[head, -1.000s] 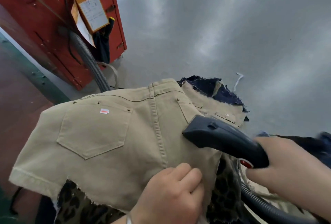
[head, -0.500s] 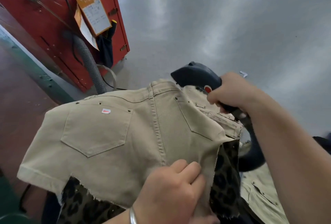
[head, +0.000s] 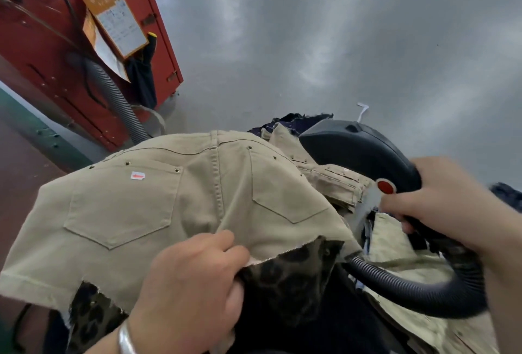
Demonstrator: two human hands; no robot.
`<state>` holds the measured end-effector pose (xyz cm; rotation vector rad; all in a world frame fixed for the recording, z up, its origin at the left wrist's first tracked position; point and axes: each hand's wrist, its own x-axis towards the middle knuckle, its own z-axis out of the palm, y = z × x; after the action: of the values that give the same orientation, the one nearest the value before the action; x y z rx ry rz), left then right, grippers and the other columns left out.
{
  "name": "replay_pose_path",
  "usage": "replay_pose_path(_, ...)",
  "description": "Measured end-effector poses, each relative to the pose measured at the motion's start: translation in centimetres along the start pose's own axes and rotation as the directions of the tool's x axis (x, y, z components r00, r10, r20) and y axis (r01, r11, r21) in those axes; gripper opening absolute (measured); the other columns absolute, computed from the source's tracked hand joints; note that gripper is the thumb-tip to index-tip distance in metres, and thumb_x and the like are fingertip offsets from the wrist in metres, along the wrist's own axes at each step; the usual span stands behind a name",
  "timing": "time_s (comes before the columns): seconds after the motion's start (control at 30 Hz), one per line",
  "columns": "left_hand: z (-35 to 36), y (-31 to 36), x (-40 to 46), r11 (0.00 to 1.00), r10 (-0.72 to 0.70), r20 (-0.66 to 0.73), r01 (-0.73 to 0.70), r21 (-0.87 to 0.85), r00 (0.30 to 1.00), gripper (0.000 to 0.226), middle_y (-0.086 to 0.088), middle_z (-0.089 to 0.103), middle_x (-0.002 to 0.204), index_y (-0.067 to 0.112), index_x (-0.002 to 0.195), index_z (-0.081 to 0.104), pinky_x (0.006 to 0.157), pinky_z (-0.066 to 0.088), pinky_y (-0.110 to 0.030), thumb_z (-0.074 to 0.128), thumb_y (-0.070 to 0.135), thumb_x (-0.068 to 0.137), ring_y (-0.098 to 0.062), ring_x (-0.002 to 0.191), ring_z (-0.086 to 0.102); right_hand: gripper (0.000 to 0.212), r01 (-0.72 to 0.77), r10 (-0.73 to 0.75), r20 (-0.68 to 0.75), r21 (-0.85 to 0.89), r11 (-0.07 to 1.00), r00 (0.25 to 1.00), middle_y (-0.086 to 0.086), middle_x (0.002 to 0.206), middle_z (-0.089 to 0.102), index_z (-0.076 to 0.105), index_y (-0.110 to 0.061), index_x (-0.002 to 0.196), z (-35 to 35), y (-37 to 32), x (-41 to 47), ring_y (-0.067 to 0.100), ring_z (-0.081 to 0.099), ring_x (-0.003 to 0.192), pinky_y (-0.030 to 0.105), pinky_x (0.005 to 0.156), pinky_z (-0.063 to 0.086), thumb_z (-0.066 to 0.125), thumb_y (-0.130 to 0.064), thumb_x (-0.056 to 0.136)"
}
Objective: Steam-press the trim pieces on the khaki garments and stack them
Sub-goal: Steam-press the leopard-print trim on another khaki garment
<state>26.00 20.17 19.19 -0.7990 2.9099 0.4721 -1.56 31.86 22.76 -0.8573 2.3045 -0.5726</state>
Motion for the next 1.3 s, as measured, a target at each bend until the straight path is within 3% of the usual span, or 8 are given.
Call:
replay_pose_path(0.27,-2.2,0.1,-0.1,0.973,0.002,0.420,-0.098,0.207,0.908,0.039,0.009,0.034,0.108,0.029,0.117,0.046,0.079,0.040,-0.028,0.046,0.052,0.086,-0.011,0.115,0.045,0.017,0.015,-0.016,-0.012,-0.026,1.000,1.000,0.008,0.045,0.062,0.057,-0.014,0.068,-0.5,0.6,-2.6,0.016,0.051,0.032,0.026,0.039,0.041,0.071,-0.022,0.069)
replay_pose_path(0.43,-1.5,2.5,1.3,0.978,0.170,0.366,-0.202,0.050,0.915,0.064,0.012,0.030,0.124,0.037,0.129,0.022,0.088,0.043,-0.031,0.003,0.067,0.076,-0.008,0.125,0.035,0.032,0.107,-0.095,0.071,-0.202,0.973,0.993,-0.015,0.054,0.063,0.058,-0.044,0.078,0.1,-1.0,-4.4,0.006,0.051,0.038,0.023,0.042,0.037,0.053,-0.057,0.049)
replay_pose_path(0.5,-1.3,2.6,2.0,0.984,0.168,0.396,-0.175,-0.019,0.903,0.056,0.011,0.033,0.123,0.035,0.127,0.023,0.088,0.042,-0.031,0.025,0.067,0.081,-0.011,0.121,0.040,0.020,0.111,-0.069,0.153,-0.289,0.951,0.986,-0.027,0.062,0.060,0.054,-0.048,0.079,1.1,-1.5,-4.4,0.005,0.051,0.045,0.020,0.043,0.034,0.057,-0.052,0.059)
replay_pose_path(0.57,-1.4,2.3,2.5,0.989,0.146,0.338,-0.126,-0.080,0.930,0.060,0.019,0.039,0.111,0.041,0.113,0.026,0.080,0.039,-0.026,0.043,0.081,0.071,-0.003,0.106,0.044,0.013,0.093,-0.028,0.176,-0.374,0.923,0.984,-0.017,0.063,0.061,0.055,-0.032,0.072,2.3,-1.5,-4.1,0.004,0.049,0.047,0.019,0.043,0.033,0.064,-0.042,0.071)
replay_pose_path(0.7,0.0,1.4,3.0,0.984,0.133,0.165,-0.111,-0.138,0.977,0.063,0.020,0.044,0.091,0.038,0.092,0.026,0.071,0.030,-0.019,0.032,0.094,0.062,-0.003,0.093,0.049,0.015,0.066,-0.011,0.170,-0.319,0.945,0.985,-0.008,0.054,0.058,0.056,-0.030,0.073,3.5,-2.0,-2.2,0.003,0.054,0.050,0.022,0.050,0.041,0.068,-0.039,0.077)
replay_pose_path(1.03,0.8,1.0,3.1,0.984,0.139,0.127,-0.123,-0.127,0.982,0.060,0.016,0.040,0.084,0.036,0.087,0.019,0.072,0.021,-0.026,0.038,0.088,0.064,-0.006,0.092,0.051,0.012,0.066,-0.053,0.094,-0.149,0.987,0.994,0.009,0.055,0.062,0.060,-0.008,0.086,4.2,-6.6,9.0,0.022,0.057,0.039,0.029,0.044,0.050,0.064,-0.007,0.075)
replay_pose_path(1.17,0.2,1.5,3.1,0.993,0.079,0.087,-0.070,-0.097,0.993,0.054,0.012,0.049,0.085,0.034,0.086,0.024,0.070,0.023,-0.026,0.013,0.085,0.071,-0.006,0.087,0.054,0.009,0.074,-0.065,0.080,-0.115,0.991,0.995,0.004,0.042,0.058,0.060,-0.007,0.079,1.3,-6.5,9.7,0.018,0.055,0.033,0.024,0.035,0.043,0.066,-0.001,0.075)
replay_pose_path(1.3,0.2,3.5,4.4,0.999,0.028,-0.065,-0.030,-0.037,0.997,0.051,0.010,0.054,0.062,0.027,0.076,0.035,0.045,0.032,-0.025,0.038,0.077,0.067,-0.009,0.054,0.057,0.013,0.136,-0.110,0.132,-0.211,0.968,0.985,0.010,0.048,0.065,0.061,-0.015,0.073,-2.2,-3.9,7.2,0.023,0.062,0.038,0.054,0.044,0.056,0.071,-0.008,0.069)
